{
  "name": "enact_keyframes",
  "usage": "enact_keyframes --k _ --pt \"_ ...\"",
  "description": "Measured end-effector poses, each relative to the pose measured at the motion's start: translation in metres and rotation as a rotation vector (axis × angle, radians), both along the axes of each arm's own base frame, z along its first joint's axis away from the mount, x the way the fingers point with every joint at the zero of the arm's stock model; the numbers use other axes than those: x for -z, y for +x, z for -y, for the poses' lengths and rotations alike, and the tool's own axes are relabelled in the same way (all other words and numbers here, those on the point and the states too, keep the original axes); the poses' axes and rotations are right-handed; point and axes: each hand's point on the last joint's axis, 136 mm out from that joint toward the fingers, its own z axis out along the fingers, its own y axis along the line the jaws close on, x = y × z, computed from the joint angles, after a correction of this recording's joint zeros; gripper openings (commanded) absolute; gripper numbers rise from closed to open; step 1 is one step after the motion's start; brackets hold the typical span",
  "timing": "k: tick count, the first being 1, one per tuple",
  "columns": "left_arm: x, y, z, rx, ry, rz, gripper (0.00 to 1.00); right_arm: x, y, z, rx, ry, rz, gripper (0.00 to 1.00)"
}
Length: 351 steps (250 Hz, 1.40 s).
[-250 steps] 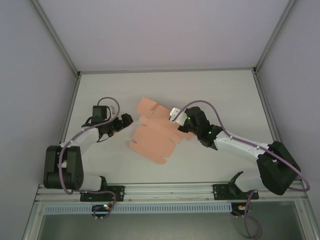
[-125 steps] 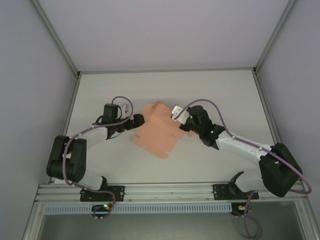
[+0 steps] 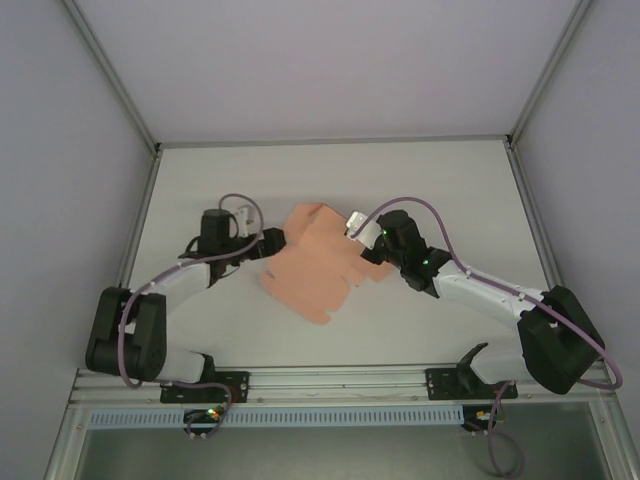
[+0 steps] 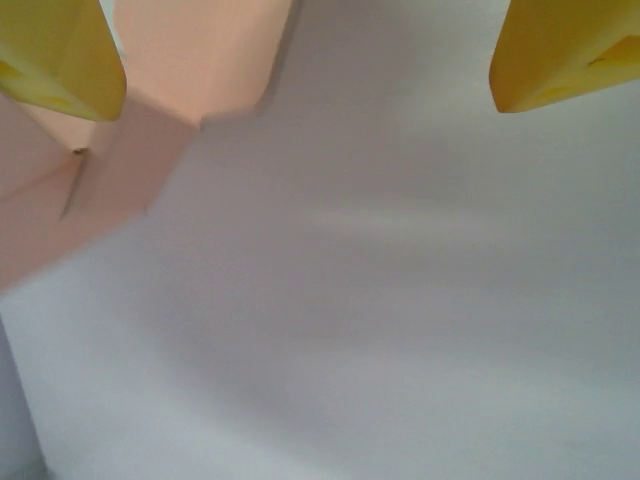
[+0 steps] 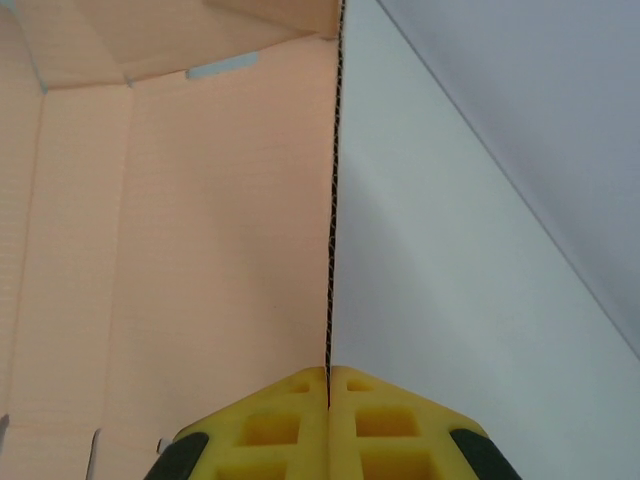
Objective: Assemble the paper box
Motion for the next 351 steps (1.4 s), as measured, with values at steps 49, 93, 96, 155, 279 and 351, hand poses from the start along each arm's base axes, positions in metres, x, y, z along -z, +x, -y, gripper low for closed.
enact_keyframes --k 49,93,96,155,279,351 --pt "-0.016 -0.009 -0.025 -0.028 -0.049 0.063 0.84 0.009 -0.007 0.0 -0.027 0.003 -0.072 0.0" --pt "-0.037 -0.026 0.006 0.136 -0.107 0.162 0.7 -0.001 -0.006 -0.005 -0.043 0.061 -0.12 0.0" --pt "-0.038 -0.026 0.008 0.147 -0.107 0.169 0.7 -0.002 -0.005 -0.006 -0.045 0.066 -0.122 0.0" --pt "-0.025 -0.035 0.033 0.257 -0.117 0.159 0.57 -0.009 -0.005 -0.007 -0.06 0.147 -0.184 0.0" --pt "-0.017 -0.014 0.044 0.286 -0.148 0.193 0.31 -0.002 -0.013 -0.005 -0.066 0.199 -0.274 0.0" --pt "-0.022 -0.013 0.047 0.296 -0.181 0.217 0.33 -0.004 -0.008 0.001 -0.036 0.225 -0.284 0.0"
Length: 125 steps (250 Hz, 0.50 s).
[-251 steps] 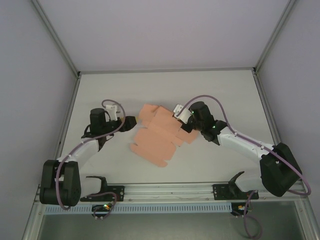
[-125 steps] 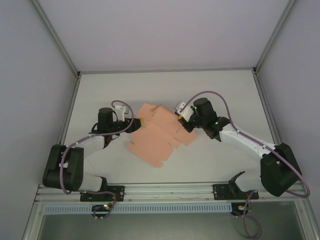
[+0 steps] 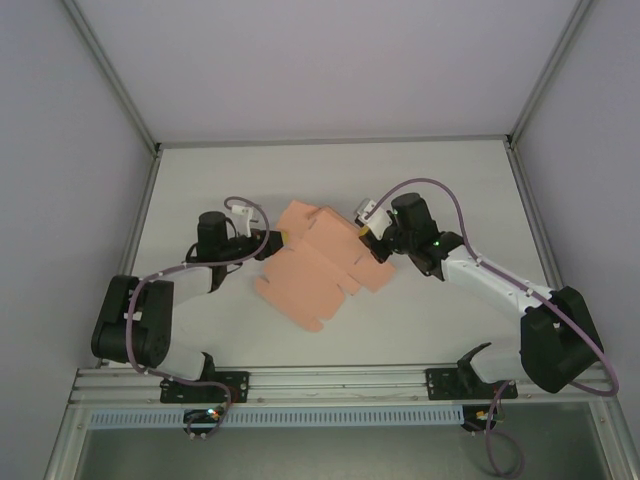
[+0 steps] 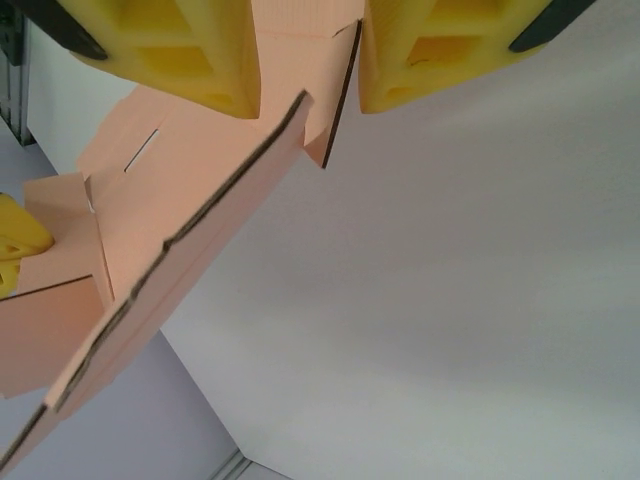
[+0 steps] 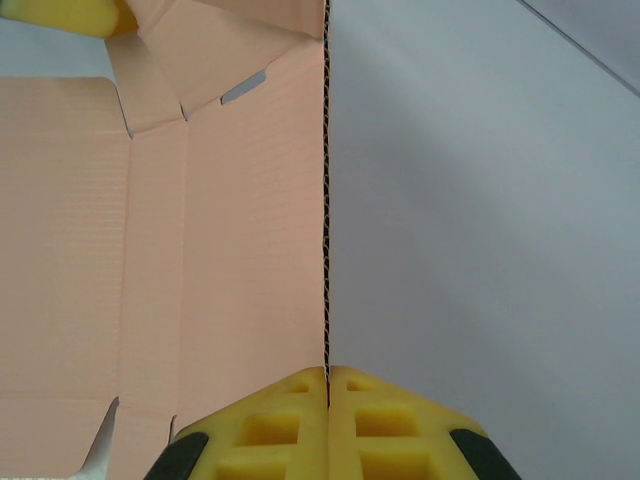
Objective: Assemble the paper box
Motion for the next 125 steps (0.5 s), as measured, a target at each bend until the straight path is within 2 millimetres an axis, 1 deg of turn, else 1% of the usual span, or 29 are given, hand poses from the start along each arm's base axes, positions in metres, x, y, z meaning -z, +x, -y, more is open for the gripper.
enact_keyframes --k 27,40,68,80,112,125 --pt "0.005 -0.003 -0.001 0.001 0.002 -0.013 0.34 -0.003 0.001 0.0 0.003 0.006 0.0 0.0" --pt "0.006 -0.004 -0.001 0.002 0.003 -0.015 0.32 -0.004 0.001 0.0 0.0 0.011 0.0 0.0" --pt "0.006 -0.004 0.0 0.0 0.003 -0.018 0.13 -0.004 0.001 -0.001 -0.005 0.018 -0.005 0.0" --pt "0.006 -0.003 -0.001 -0.002 0.008 -0.011 0.0 -0.004 0.001 -0.001 -0.004 0.019 -0.007 0.0" --pt "0.008 -0.001 -0.004 -0.03 0.023 -0.009 0.0 -0.003 0.001 0.0 0.011 0.027 -0.015 0.0" --pt "0.01 -0.003 -0.005 -0.043 0.032 -0.009 0.0 -0.003 0.003 0.002 0.022 0.031 -0.021 0.0"
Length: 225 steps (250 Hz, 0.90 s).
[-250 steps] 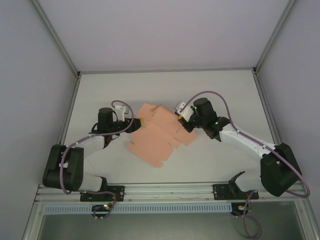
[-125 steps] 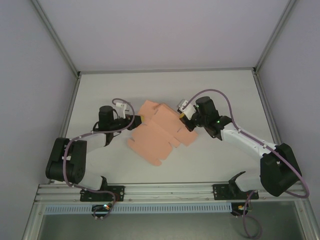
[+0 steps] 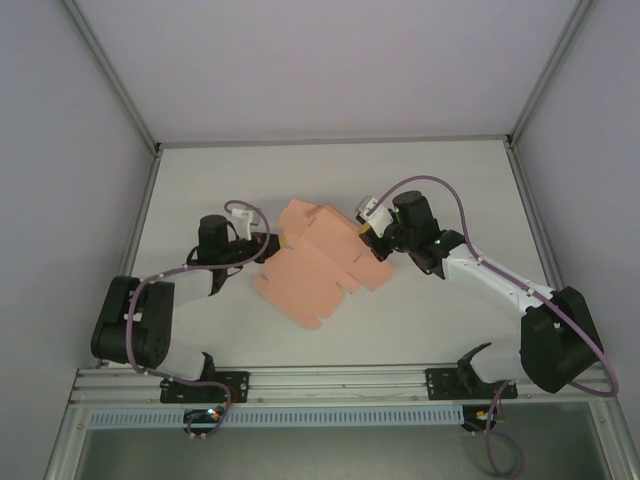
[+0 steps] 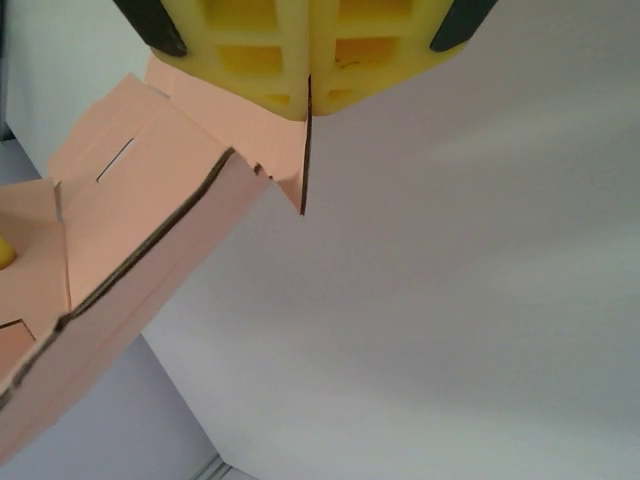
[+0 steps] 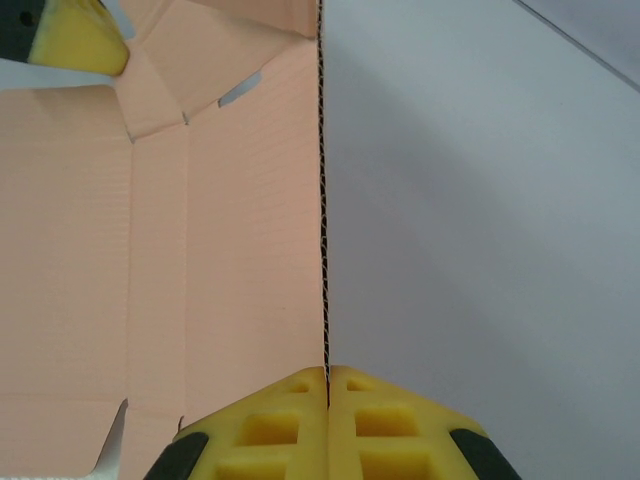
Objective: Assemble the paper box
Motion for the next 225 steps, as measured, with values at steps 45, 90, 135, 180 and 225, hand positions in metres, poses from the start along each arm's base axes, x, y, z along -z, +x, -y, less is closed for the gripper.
enact_keyframes --k 45,90,135,180,225 --pt "0.004 -0.021 -0.006 -0.031 -0.008 0.044 0.0 0.009 0.006 0.008 0.052 0.026 -0.052 0.0" --pt "0.01 -0.035 0.002 -0.028 0.003 0.083 0.0 0.022 0.009 0.007 0.055 0.027 -0.108 0.0" --pt "-0.018 -0.043 0.054 0.063 0.216 0.274 0.0 0.019 0.014 0.011 0.083 0.013 -0.112 0.0" --pt "-0.024 -0.042 0.074 0.1 0.403 0.379 0.0 0.017 0.017 0.013 0.105 -0.009 -0.096 0.0" --pt "0.015 -0.035 0.074 0.111 0.579 0.324 0.0 0.02 0.012 0.009 0.113 -0.038 -0.103 0.0"
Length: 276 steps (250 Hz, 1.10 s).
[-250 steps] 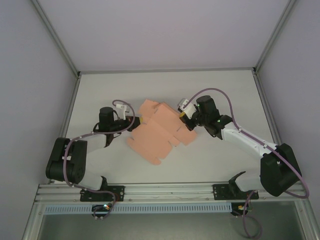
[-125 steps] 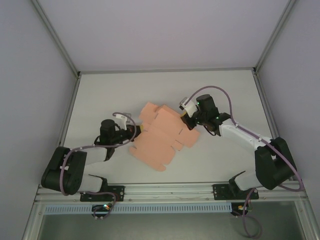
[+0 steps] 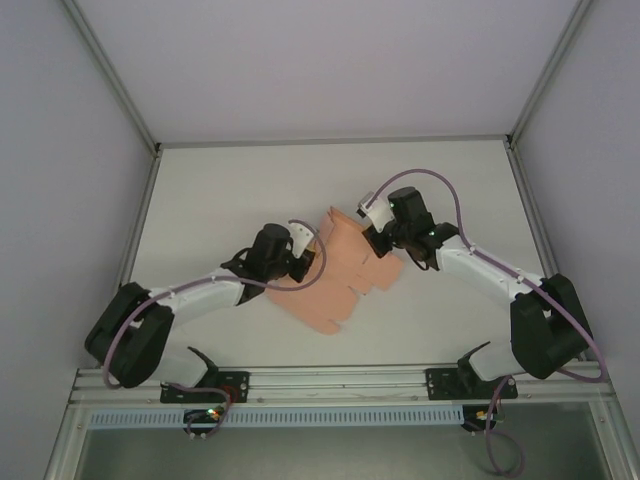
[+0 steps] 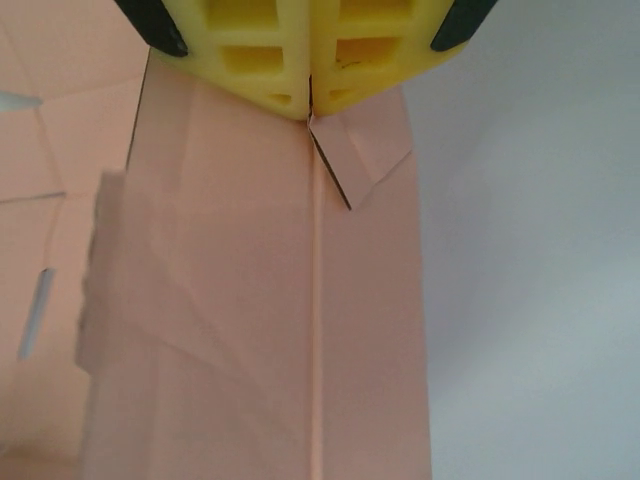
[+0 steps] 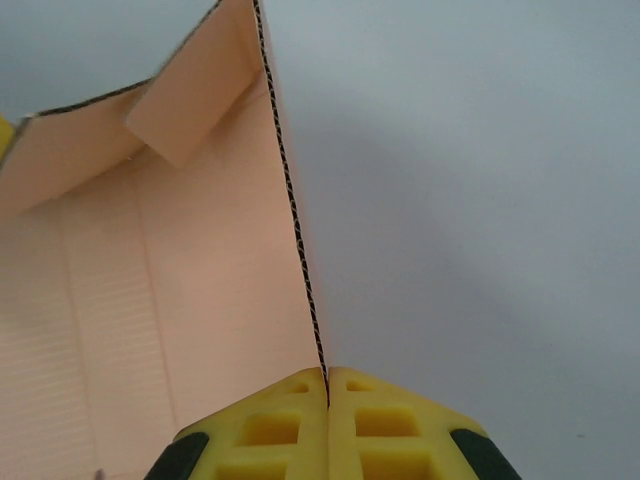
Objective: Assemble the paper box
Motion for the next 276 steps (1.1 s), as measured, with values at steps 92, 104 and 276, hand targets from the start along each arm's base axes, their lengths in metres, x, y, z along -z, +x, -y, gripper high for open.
enact_keyframes --k 92,104,276 --pt "0.008 0.021 -0.075 -0.323 -0.253 -0.063 0.0 0.003 0.004 0.001 0.09 0.039 -0.094 0.0" --pt "0.008 0.02 -0.08 -0.341 -0.3 -0.08 0.0 0.001 0.007 -0.004 0.091 0.056 -0.108 0.0" --pt "0.026 -0.022 -0.005 -0.037 -0.113 0.042 0.0 0.032 0.003 0.011 0.211 0.013 -0.279 0.0"
